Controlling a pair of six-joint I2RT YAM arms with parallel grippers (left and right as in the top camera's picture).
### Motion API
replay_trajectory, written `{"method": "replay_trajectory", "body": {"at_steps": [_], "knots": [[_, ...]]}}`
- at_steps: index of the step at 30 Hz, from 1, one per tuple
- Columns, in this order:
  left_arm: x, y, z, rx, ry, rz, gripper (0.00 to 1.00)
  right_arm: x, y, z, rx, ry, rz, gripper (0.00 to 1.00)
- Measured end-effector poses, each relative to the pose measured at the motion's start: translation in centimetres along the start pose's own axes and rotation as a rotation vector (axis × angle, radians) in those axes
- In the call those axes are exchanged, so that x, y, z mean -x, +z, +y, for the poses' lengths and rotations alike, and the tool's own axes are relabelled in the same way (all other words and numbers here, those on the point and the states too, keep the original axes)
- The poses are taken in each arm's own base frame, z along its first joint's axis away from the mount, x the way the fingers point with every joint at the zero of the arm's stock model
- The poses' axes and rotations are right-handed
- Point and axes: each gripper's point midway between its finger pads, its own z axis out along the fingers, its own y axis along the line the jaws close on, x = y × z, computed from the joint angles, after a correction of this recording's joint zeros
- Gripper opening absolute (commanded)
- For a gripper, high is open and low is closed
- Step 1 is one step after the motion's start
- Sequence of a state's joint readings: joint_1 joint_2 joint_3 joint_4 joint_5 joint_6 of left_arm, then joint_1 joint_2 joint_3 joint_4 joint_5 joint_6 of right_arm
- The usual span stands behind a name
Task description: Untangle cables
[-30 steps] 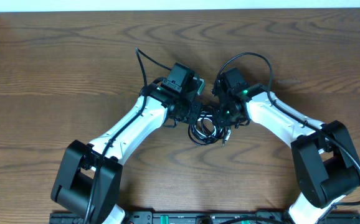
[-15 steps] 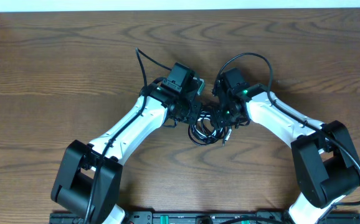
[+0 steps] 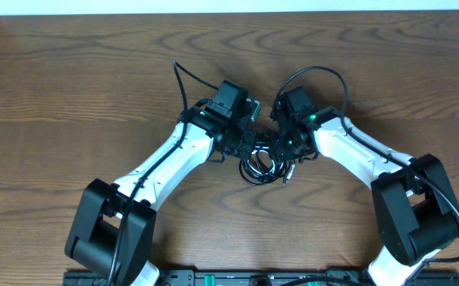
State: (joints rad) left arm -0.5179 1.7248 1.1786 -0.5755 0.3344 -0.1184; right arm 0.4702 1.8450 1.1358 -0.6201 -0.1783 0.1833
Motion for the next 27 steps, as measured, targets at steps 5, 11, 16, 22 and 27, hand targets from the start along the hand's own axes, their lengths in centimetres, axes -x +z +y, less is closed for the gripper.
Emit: {"method": "replay_trajectory", "body": {"at_steps": [5, 11, 16, 22, 27], "knots": [[0.0, 0.0, 0.0, 0.000, 0.001, -0.002, 0.08, 0.1, 0.0, 0.0, 0.002, -0.002, -0.003, 0.61], [0.3, 0.0, 0.0, -0.002, 0.003, -0.011, 0.07, -0.2, 0.2, 1.1, 0.007, -0.029, 0.001, 0.61], [0.3, 0.0, 0.0, 0.002, 0.003, -0.012, 0.07, 0.1, 0.3, 1.3, -0.014, -0.049, -0.014, 0.41], [0.2, 0.0, 0.0, 0.002, 0.003, -0.010, 0.07, 0.1, 0.2, 0.3, -0.079, -0.034, -0.022, 0.01], [0.1, 0.0, 0.2, 0.012, 0.000, -0.004, 0.07, 0.1, 0.2, 0.0, -0.112, -0.009, -0.027, 0.01]]}}
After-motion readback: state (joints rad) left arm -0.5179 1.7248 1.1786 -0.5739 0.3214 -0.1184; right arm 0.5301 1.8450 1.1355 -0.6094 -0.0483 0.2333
